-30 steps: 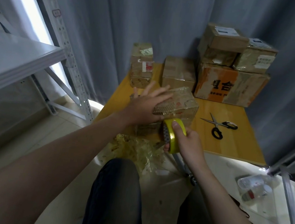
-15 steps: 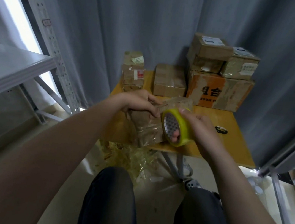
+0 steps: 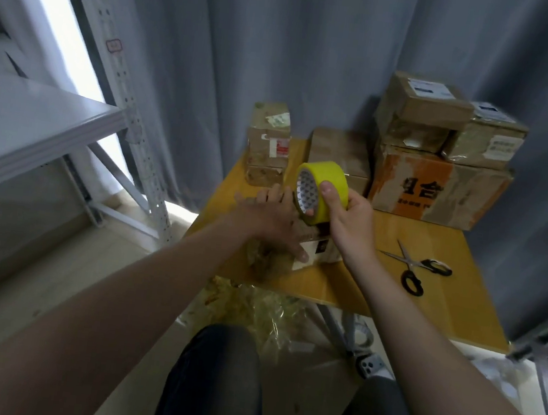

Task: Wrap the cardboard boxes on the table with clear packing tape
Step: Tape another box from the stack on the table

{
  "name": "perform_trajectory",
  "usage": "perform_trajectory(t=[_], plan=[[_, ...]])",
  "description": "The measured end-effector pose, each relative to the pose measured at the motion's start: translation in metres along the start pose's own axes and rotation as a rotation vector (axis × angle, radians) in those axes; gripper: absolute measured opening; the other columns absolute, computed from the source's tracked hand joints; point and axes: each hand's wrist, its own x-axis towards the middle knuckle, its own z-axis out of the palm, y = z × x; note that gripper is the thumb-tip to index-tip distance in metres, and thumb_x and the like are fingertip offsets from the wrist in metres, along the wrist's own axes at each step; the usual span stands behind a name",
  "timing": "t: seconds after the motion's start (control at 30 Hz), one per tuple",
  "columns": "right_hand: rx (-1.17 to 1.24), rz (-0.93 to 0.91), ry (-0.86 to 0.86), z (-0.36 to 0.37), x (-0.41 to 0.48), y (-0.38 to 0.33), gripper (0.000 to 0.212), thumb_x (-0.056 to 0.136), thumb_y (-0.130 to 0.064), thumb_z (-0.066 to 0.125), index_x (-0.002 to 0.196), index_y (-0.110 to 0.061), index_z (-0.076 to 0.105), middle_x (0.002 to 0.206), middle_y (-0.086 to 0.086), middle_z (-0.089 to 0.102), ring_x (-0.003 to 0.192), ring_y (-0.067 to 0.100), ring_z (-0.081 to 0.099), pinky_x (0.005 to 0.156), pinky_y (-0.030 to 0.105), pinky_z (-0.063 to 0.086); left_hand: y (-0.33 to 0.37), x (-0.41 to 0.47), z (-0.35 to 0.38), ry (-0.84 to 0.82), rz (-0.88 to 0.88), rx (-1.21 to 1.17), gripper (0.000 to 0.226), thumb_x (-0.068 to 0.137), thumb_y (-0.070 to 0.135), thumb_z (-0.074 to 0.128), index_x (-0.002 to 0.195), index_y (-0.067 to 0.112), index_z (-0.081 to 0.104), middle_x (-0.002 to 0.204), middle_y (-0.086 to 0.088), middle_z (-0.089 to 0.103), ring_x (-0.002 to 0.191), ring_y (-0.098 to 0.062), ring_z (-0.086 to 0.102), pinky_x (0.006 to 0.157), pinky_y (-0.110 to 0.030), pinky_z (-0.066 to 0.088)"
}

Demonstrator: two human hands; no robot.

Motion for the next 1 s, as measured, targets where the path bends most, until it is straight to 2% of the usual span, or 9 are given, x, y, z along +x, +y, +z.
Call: perform_trajectory(t=[0.1, 0.27, 0.43, 0.57, 0.63, 0.77, 0.83, 0.93, 1.0], plan=[[-0.031, 0.002, 0.017, 0.006, 0.009, 0.002, 0.039, 0.1, -0.051, 0.061, 0.072, -0.024, 0.064, 0.059, -0.01, 0.06, 0.056, 0.007, 0.054, 0.052, 0.026, 0.039, -0.003, 0.011, 0.017, 0.075, -0.059, -0.074, 0.142, 0.069, 0.071, 0.08, 0.163, 0.018, -0.012, 0.172, -0.009, -0.016, 0.159, -0.033, -0.007, 0.117, -0.076, 0.01], [-0.028, 0.031, 0.033, 0.008, 0.011, 0.008, 0.053, 0.096, -0.062, 0.06, 0.078, -0.013, 0.07, 0.069, 0.012, 0.068, 0.061, 0.018, 0.059, 0.055, 0.035, 0.042, -0.005, 0.014, 0.024, 0.153, -0.031, -0.081, 0.137, 0.072, 0.07, 0.078, 0.164, 0.014, -0.007, 0.172, -0.01, -0.01, 0.159, -0.031, -0.004, 0.121, -0.067, 0.017], [-0.022, 0.186, -0.018, 0.002, 0.019, -0.006, 0.058, 0.081, -0.077, 0.062, 0.077, -0.021, 0.075, 0.074, 0.005, 0.075, 0.071, 0.023, 0.069, 0.067, 0.044, 0.053, -0.009, 0.017, 0.022, 0.131, -0.026, -0.082, 0.137, 0.071, 0.07, 0.079, 0.164, 0.015, -0.007, 0.172, -0.011, -0.01, 0.159, -0.032, -0.004, 0.122, -0.065, 0.018], [0.002, 0.218, -0.036, -0.008, 0.018, -0.024, 0.059, 0.088, -0.063, 0.07, 0.084, -0.004, 0.076, 0.079, 0.015, 0.075, 0.072, 0.026, 0.07, 0.07, 0.042, 0.054, -0.008, 0.014, 0.02, 0.121, -0.016, -0.065, 0.138, 0.071, 0.07, 0.079, 0.164, 0.016, -0.007, 0.172, -0.011, -0.009, 0.159, -0.034, -0.002, 0.122, -0.064, 0.018], [0.06, 0.25, -0.017, -0.015, 0.013, -0.029, 0.059, 0.087, -0.062, 0.071, 0.082, -0.004, 0.076, 0.076, 0.012, 0.076, 0.074, 0.03, 0.074, 0.074, 0.044, 0.058, -0.007, 0.011, 0.021, 0.128, -0.017, -0.069, 0.138, 0.071, 0.069, 0.079, 0.164, 0.016, -0.008, 0.172, -0.011, -0.01, 0.159, -0.034, -0.002, 0.123, -0.063, 0.018], [0.096, 0.314, -0.078, -0.027, -0.01, -0.04, 0.051, 0.088, -0.057, 0.072, 0.094, -0.006, 0.078, 0.083, 0.014, 0.078, 0.084, 0.033, 0.077, 0.085, 0.044, 0.062, -0.007, 0.01, 0.019, 0.124, -0.028, -0.107, 0.139, 0.07, 0.068, 0.081, 0.165, 0.019, -0.007, 0.173, -0.01, -0.01, 0.159, -0.034, -0.003, 0.124, -0.061, 0.015], [0.09, 0.327, -0.069, -0.034, -0.024, -0.046, 0.05, 0.089, -0.053, 0.073, 0.094, -0.003, 0.077, 0.081, 0.012, 0.078, 0.081, 0.03, 0.077, 0.076, 0.038, 0.062, -0.006, 0.01, 0.017, 0.124, -0.037, -0.106, 0.139, 0.069, 0.069, 0.081, 0.165, 0.019, -0.006, 0.173, -0.009, -0.009, 0.159, -0.034, -0.002, 0.124, -0.061, 0.016], [0.08, 0.368, -0.092, -0.043, -0.046, -0.051, 0.041, 0.094, -0.044, 0.071, 0.089, -0.003, 0.072, 0.06, 0.002, 0.073, 0.056, 0.016, 0.072, 0.049, 0.021, 0.052, -0.006, 0.01, 0.017, 0.123, -0.046, -0.114, 0.136, 0.069, 0.07, 0.08, 0.166, 0.021, -0.003, 0.173, -0.007, -0.008, 0.159, -0.033, 0.001, 0.124, -0.059, 0.019], [0.084, 0.413, -0.108, -0.047, -0.062, -0.051, 0.036, 0.097, -0.039, 0.07, 0.089, -0.003, 0.069, 0.053, 0.001, 0.069, 0.043, 0.01, 0.065, 0.04, 0.016, 0.046, -0.005, 0.007, 0.016, 0.122, -0.048, -0.122, 0.135, 0.068, 0.069, 0.079, 0.166, 0.023, -0.002, 0.173, -0.005, -0.008, 0.159, -0.032, 0.001, 0.124, -0.059, 0.02]])
